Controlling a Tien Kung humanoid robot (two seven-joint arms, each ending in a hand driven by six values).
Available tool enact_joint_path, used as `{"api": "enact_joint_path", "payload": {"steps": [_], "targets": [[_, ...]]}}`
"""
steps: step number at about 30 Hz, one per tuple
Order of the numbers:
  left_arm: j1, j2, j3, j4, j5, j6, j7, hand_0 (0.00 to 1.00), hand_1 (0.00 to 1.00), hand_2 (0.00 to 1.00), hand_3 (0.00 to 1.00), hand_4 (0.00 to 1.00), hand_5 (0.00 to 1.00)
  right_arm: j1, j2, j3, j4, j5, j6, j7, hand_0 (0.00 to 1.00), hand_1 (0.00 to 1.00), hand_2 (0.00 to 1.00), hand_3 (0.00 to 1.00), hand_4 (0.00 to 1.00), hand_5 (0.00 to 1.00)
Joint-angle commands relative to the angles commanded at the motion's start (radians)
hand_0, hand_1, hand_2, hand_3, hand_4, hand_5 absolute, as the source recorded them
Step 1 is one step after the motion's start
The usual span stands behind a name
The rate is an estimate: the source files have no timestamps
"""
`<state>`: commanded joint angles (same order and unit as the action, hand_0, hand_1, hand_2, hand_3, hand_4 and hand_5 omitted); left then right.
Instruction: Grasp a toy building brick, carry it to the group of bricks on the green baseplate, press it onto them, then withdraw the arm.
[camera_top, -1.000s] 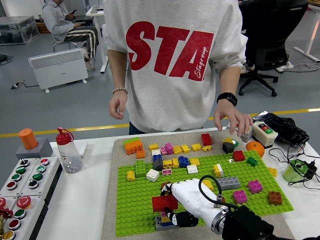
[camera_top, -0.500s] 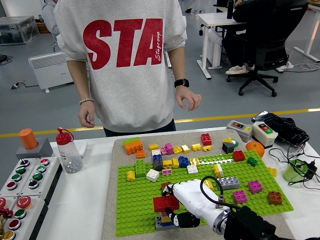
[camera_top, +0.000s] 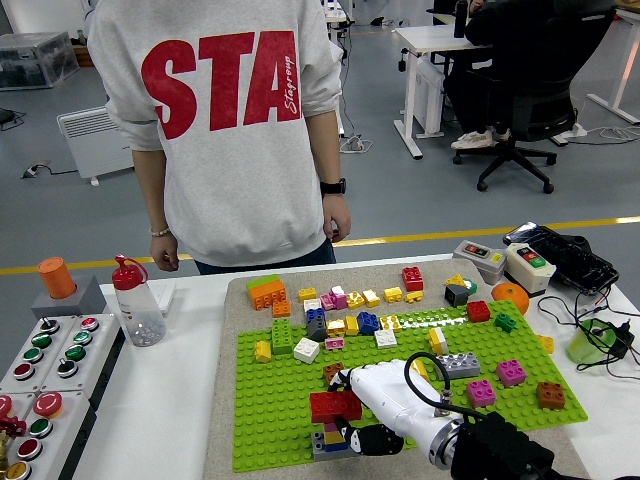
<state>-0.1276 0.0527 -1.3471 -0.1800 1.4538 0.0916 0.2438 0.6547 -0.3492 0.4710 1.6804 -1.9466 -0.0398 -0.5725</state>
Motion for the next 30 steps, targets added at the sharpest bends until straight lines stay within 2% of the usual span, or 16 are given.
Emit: {"api": "enact_joint_path", "payload": {"steps": [30], "targets": [[0.007, -0.001, -0.003, 0.0, 0.009, 0.0, 0.002, 0.654, 0.688, 0.672, 0.577, 0.291, 0.998, 0.002, 0.011, -0.014, -0.014, 0.003, 0.005, 0.001, 0.529, 0.619, 0.641, 0.557, 0.423, 0.23]]}}
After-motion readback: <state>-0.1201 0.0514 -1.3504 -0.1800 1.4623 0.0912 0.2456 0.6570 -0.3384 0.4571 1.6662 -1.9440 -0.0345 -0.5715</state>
